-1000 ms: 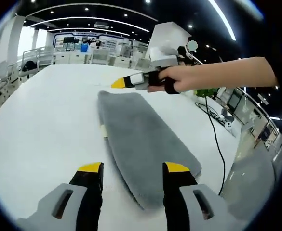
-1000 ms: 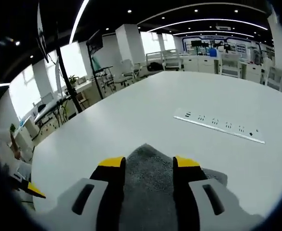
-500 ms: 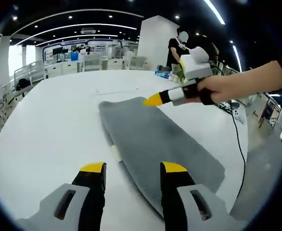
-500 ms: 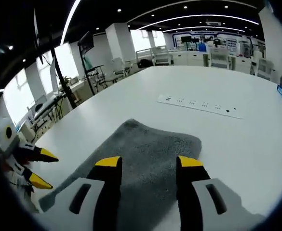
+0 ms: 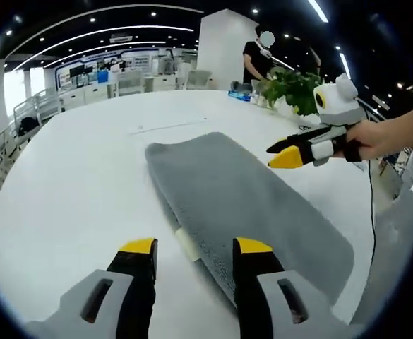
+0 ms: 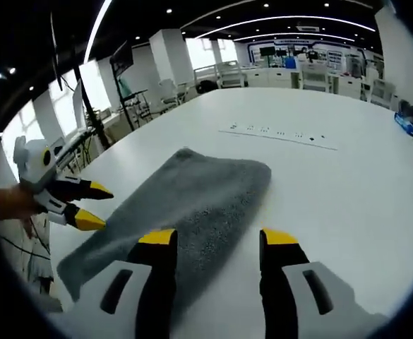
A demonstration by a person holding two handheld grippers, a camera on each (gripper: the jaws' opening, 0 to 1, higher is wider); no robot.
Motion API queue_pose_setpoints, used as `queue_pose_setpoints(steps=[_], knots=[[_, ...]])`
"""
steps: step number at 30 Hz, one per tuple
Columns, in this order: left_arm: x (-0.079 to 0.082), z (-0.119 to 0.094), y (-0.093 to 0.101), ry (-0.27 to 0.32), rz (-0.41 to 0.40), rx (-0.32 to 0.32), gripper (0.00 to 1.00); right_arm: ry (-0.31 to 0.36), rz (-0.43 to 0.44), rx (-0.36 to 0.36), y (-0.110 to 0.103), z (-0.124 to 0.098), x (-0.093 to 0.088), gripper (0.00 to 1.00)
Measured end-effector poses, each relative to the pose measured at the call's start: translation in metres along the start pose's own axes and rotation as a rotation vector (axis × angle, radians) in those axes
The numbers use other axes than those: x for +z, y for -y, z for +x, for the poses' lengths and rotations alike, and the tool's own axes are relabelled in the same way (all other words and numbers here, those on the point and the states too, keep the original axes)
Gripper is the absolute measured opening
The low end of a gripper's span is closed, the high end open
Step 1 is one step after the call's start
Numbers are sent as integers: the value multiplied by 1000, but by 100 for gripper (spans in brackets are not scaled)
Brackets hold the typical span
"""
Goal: Fold the towel on the table until its edges align and the towel forms a compact rectangular stack.
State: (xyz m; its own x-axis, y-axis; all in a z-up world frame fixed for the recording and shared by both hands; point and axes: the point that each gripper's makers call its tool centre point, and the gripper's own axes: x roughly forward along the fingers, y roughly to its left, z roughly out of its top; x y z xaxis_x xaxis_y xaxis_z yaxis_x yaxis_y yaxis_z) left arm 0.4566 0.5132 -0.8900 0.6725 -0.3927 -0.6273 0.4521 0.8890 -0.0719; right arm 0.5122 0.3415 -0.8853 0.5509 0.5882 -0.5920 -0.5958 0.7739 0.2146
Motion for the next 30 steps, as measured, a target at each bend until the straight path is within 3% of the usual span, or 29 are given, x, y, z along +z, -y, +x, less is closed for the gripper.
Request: queue_pose_setpoints(steps=[3,6,11,16,20,22,25,30], knots=[[-7,3,-14,-34,8,79,33,8,80,23,-6,-1,-8,44],[-4,11,-10,2,-104,41,32,8,69,35,-10,0,-14,42],[-9,13,-12,-19,-89,56,32,-14,70,35,-12,3,-25,38],[-14,13,-15,2,-133,85,31,-25,50,31,-17,5,-32,17],[-13,14,0,18,-117,48,13,-14,37,10,-17,6,-33,14],[-11,14,1,17,-86,66,12,-19,46,3,-14,6,-34,11],[-12,15,-2,20,-132,51,10,-16,111,3,-11,5,-37,7],[-12,16,-1,23,-118,28,9,-13,52,-8,-14,7,-37,5]])
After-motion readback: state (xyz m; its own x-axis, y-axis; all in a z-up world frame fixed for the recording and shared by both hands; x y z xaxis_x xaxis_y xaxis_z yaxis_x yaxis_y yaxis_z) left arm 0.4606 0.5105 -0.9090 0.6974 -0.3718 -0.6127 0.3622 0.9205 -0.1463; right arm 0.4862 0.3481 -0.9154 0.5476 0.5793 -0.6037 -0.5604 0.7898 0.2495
